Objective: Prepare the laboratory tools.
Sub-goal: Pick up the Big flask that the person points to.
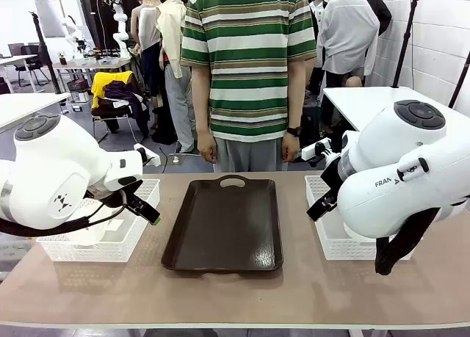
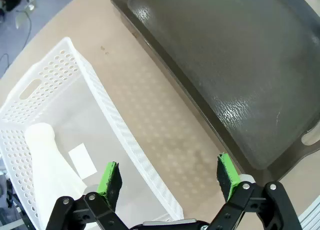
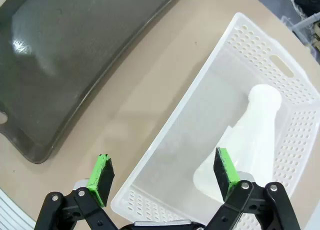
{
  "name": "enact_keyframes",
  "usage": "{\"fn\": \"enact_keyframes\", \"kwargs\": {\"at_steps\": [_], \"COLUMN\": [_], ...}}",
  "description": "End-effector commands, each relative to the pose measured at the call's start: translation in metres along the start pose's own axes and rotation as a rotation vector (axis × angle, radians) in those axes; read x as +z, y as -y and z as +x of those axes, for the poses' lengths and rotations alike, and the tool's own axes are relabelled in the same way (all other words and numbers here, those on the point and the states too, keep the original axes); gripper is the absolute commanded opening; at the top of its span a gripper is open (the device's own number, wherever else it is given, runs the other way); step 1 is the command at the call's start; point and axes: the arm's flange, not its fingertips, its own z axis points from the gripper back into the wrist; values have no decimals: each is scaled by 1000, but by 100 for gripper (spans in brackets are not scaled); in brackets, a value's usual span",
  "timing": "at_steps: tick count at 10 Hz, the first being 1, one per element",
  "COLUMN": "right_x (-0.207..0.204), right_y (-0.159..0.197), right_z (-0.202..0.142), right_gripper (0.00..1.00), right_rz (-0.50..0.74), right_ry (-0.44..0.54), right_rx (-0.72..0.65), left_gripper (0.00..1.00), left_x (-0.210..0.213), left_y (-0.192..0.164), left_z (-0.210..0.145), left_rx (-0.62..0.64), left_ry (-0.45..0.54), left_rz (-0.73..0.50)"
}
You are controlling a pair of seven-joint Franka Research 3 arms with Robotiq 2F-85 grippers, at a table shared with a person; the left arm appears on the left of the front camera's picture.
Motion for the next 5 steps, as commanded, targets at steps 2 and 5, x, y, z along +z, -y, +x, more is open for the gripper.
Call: {"fn": "enact_keyframes", "kwargs": {"at_steps": [2, 5], "right_x": [0, 0], "right_y": [0, 0], "right_z": [0, 0], "right_gripper": [100, 100], "right_rz": [0, 0], "right_ry": [0, 0], "right_rx": [0, 0], "left_gripper": [100, 100], "left_x": [0, 0], "left_y": [0, 0], "left_z": [0, 0], "left_rx": [0, 0], "left_ry": [0, 0], "left_rz": [0, 0]}}
